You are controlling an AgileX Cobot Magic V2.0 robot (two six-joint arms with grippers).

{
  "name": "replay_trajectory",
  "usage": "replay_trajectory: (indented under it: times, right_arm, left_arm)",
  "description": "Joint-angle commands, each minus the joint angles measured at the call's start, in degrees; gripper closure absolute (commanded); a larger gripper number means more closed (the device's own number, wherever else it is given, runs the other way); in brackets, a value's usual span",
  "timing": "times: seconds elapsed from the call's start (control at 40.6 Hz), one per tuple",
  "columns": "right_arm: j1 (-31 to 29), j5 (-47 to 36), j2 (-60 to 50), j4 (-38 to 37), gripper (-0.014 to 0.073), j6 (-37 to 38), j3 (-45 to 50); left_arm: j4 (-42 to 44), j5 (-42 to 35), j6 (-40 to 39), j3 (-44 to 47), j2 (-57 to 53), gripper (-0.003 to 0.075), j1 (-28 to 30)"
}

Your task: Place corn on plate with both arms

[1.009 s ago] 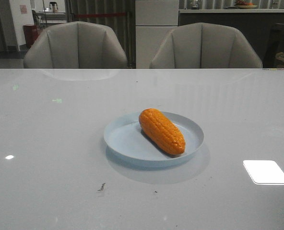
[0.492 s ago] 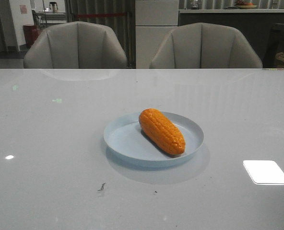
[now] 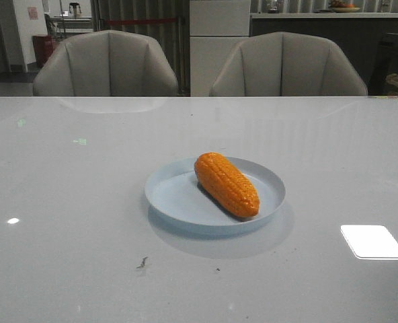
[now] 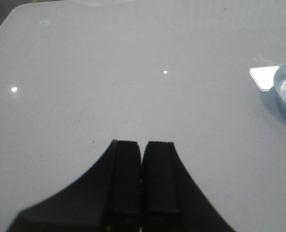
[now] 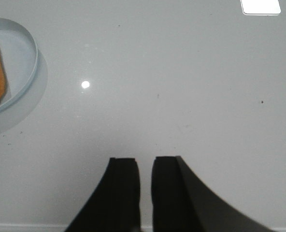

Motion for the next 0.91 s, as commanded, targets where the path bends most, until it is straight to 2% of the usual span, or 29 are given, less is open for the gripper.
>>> replay_trajectory:
  times: [0.0, 0.197, 0.32, 0.369, 0.443, 0.886]
  right_arm:
    - [-0.41, -4.1, 0.03, -0.42, 0.0372, -0.24, -1.49]
    - [-0.41, -4.07, 0.03, -0.42, 0.0382, -0.24, -1.49]
    - [-0.41, -4.01, 0.07, -0.42, 0.0497, -0.24, -1.49]
    - [-0.41, -4.08, 0.07, -0.42, 0.0548, -0.24, -1.49]
    - [-0.41, -4.08, 0.07, -0.42, 0.0536, -0.24, -1.49]
    - [-0.41, -4.02, 0.07, -0.42, 0.0536, -0.24, -1.49]
  left_arm:
    - [-0.04, -5.21, -0.14, 1.59, -6.02, 0.0626, 0.09]
    - [-0.04, -5.21, -0.14, 8.07, -20.93, 0.0626, 0.09]
    - [-0.04, -7.54, -0.14, 12.36, -19.39, 0.0626, 0.09]
    - [-0.16, -4.49, -0.14, 12.77, -19.39, 0.0626, 0.09]
    - [-0.62, -0.61, -0.14, 12.75, -19.39, 0.0626, 0.09]
    - [-0.62, -0.92, -0.14, 12.75, -19.39, 0.0626, 0.09]
